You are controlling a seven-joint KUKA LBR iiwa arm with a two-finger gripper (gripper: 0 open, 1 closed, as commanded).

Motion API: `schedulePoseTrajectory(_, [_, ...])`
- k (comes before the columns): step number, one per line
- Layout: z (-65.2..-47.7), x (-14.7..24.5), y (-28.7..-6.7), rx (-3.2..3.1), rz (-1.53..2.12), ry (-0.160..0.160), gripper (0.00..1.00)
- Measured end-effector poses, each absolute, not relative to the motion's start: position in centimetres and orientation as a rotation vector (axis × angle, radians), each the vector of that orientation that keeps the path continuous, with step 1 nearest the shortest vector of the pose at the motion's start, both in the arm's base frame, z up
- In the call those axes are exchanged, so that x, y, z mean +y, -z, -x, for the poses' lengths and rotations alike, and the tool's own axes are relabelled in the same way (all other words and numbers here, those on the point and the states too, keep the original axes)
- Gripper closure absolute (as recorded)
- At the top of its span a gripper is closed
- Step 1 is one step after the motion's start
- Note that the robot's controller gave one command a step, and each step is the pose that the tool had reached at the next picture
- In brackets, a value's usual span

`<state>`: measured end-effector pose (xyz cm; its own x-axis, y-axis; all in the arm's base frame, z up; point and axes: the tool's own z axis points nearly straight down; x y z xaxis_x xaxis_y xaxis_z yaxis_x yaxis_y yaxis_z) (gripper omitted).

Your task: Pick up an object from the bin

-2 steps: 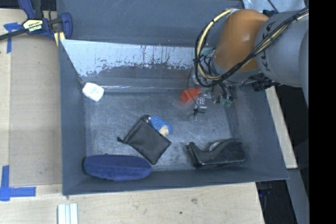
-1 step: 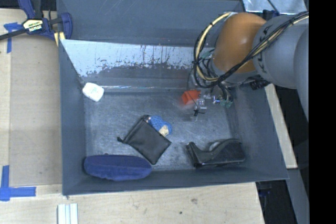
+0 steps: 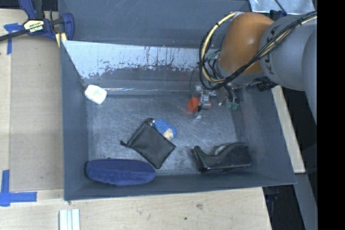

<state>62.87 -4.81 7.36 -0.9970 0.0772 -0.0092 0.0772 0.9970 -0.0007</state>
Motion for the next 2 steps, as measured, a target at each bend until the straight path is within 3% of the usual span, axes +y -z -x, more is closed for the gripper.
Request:
schedulePoseTrajectory(1, [-62.4,-4.1,-19.2,3.128,-0.095,0.001,1.0])
schedulePoseTrajectory(2, [-62.8,-5.4,-29.5,3.125,-0.134,0.001,1.0])
